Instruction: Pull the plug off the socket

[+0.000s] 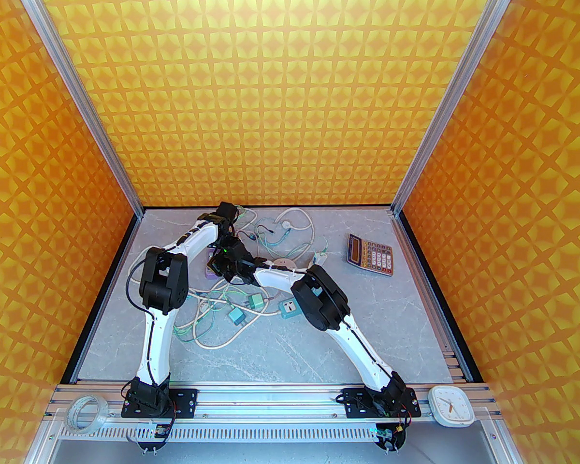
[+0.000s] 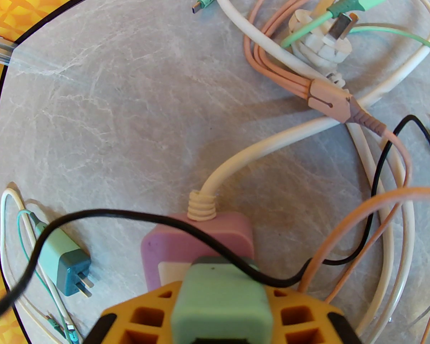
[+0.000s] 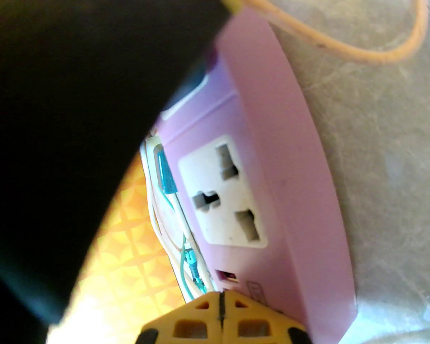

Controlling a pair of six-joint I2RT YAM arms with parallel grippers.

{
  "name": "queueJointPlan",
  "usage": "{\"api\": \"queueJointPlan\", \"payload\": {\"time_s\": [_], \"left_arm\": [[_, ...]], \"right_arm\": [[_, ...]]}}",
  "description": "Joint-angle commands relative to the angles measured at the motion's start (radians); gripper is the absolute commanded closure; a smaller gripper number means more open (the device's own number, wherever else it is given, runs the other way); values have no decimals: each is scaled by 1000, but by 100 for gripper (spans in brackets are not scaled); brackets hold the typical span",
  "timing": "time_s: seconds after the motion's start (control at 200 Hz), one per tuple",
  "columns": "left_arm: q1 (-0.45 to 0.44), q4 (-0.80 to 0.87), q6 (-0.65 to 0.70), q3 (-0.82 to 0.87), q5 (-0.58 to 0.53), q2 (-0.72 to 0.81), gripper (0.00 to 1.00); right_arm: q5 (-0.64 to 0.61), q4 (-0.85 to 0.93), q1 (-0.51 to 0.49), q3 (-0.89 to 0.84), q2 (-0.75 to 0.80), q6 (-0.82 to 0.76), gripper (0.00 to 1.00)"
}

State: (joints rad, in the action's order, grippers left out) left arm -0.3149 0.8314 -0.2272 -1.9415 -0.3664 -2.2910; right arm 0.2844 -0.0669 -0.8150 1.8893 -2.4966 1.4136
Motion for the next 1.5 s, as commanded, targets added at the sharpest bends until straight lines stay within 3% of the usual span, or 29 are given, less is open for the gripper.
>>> {"api": "queueJointPlan", "payload": {"time_s": [0.0,0.28,0.445,0.61,0.76,0.885,1.195,1.495], "left_arm": [[15,61,-4,-55,-15,-7,88],[130,74,-140,-43,245,32,88],[127,61,-98,-18,212,44,89],[61,48,6,2,-2,33,89],[27,33,46,20,-95,18,90],[42,42,9,14,-59,20,90],[164,33,-152,35,262,98,91],[138,93,-86,-20,152,92,91]], "right_arm": [[-31,189,0,-34,-91,-29,100],[-31,195,0,-37,-91,-33,100],[-31,194,1,-37,-94,-32,100],[-33,200,1,-30,-99,-32,100],[-32,208,0,-24,-106,-29,100],[-31,208,0,-26,-105,-29,100],[-30,201,0,-34,-102,-29,100],[-32,201,1,-36,-102,-30,100]]}}
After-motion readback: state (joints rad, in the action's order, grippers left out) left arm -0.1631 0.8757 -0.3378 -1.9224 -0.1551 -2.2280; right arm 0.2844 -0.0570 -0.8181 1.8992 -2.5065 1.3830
